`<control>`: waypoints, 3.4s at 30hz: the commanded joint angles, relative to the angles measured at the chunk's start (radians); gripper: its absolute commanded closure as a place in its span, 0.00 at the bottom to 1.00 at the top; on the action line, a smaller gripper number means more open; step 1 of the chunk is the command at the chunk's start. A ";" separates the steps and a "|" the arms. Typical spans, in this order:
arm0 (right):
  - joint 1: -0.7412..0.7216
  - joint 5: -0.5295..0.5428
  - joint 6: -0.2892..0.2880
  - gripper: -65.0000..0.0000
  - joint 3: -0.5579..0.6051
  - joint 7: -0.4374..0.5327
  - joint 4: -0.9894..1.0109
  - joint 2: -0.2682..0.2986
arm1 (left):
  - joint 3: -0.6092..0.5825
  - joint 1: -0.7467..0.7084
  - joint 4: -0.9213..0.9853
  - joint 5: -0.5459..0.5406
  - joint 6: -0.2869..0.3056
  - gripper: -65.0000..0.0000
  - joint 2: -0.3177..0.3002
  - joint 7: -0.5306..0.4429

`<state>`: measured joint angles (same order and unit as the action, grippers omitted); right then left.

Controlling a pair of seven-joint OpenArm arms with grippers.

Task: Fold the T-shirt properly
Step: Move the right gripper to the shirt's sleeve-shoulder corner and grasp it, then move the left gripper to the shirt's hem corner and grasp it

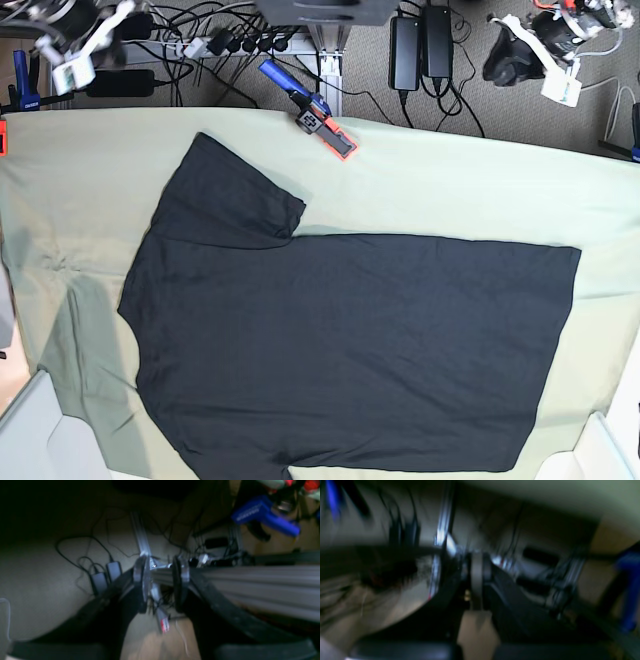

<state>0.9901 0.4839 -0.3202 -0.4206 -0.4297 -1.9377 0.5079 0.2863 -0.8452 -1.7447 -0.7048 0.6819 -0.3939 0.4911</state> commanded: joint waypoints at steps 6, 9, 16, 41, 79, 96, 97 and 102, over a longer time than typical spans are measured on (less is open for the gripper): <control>-0.116 0.113 0.025 0.79 -0.093 -0.033 -0.106 0.008 | 0.039 -0.062 -0.095 -0.061 0.016 0.72 -0.011 0.042; -0.211 0.153 0.043 0.42 -0.080 -0.091 -0.092 -0.022 | 0.039 -0.073 -0.094 -0.061 0.016 0.72 -0.028 0.046; -0.372 0.153 0.100 0.31 -0.019 -0.153 -0.018 -0.147 | 0.039 -0.102 -0.094 -0.060 0.016 0.72 -0.061 0.053; -0.569 0.122 0.097 0.31 0.150 -0.172 0.183 -0.512 | 0.042 -0.108 -0.094 -0.061 0.016 0.72 -0.061 0.068; -0.599 -0.086 0.097 1.00 0.153 -0.087 0.183 -0.531 | 0.009 0.465 0.237 -0.176 0.016 0.49 -0.263 0.093; -0.599 -0.144 0.097 1.00 0.153 -0.087 0.183 -0.531 | -0.071 0.929 0.776 -0.140 0.016 0.49 -0.262 0.078; -0.599 -0.144 0.097 1.00 0.153 -0.087 0.183 -0.531 | -0.072 0.929 0.777 -0.140 0.016 0.49 -0.260 0.079; -0.598 -0.144 0.097 1.00 0.153 -0.087 0.183 -0.531 | -0.105 0.928 0.777 -0.175 0.016 0.49 -0.241 0.114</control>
<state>0.3904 0.3458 -0.2535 -0.2676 -0.5236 -1.7428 -0.0250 0.1787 0.0677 -0.9558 -0.8757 0.6853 -0.6209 0.6041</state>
